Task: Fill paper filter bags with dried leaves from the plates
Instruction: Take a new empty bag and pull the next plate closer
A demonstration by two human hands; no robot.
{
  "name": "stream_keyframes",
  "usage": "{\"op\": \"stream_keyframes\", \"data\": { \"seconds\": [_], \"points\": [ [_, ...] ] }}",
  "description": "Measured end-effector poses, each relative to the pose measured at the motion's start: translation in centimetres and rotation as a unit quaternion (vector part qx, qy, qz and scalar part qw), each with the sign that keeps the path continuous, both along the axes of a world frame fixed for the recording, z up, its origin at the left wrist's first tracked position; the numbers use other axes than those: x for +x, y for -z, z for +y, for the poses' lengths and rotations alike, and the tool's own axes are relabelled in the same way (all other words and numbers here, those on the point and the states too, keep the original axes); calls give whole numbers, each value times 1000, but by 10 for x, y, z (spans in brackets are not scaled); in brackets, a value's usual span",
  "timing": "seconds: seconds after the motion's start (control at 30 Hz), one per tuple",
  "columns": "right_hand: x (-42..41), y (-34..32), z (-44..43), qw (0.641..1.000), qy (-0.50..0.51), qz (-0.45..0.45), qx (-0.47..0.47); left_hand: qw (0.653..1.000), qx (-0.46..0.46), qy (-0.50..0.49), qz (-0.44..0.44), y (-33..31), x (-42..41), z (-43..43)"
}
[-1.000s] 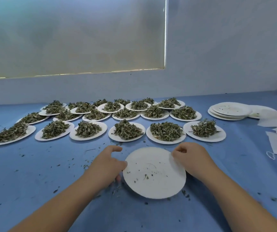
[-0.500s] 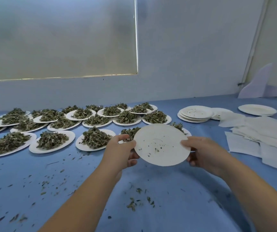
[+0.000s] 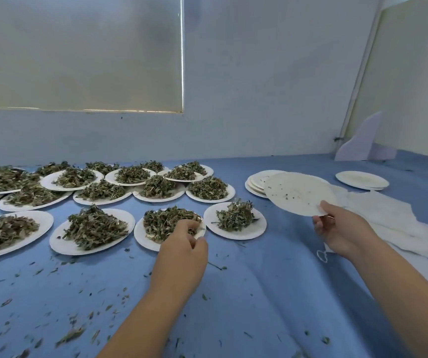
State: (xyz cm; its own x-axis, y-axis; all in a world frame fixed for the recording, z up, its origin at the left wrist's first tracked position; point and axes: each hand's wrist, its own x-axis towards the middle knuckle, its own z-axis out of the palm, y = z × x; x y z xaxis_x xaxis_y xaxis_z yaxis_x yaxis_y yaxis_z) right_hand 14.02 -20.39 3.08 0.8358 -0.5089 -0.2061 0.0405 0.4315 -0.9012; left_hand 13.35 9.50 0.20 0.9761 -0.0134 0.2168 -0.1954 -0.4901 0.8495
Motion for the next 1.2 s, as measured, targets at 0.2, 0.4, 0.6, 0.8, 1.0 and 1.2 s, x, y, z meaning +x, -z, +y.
{"op": "stream_keyframes", "data": {
  "seconds": [0.2, 0.4, 0.6, 0.8, 1.0, 1.2],
  "points": [
    [65, 1, 0, 999, 33, 9, 7, 999, 40, 3, -2, 5, 2, -1],
    [115, -10, 6, 995, 77, -40, 41, 999, 40, -19, -3, 4, 4, 0],
    [127, 11, 19, 992, 121, 3, 33, 1000, 14, 10, 8, 2, 4, -4],
    [123, 13, 30, 993, 107, 45, -12, 998, 21, 50, 21, 4, 0, -10],
    [97, 12, 31, 969, 77, 99, -215, 998, 20, 51, 28, 1, -1, -11],
    [49, 5, 14, 830, 90, 125, -537, 998, 10, 63, 28, 3, -3, -5]
  ]
}}
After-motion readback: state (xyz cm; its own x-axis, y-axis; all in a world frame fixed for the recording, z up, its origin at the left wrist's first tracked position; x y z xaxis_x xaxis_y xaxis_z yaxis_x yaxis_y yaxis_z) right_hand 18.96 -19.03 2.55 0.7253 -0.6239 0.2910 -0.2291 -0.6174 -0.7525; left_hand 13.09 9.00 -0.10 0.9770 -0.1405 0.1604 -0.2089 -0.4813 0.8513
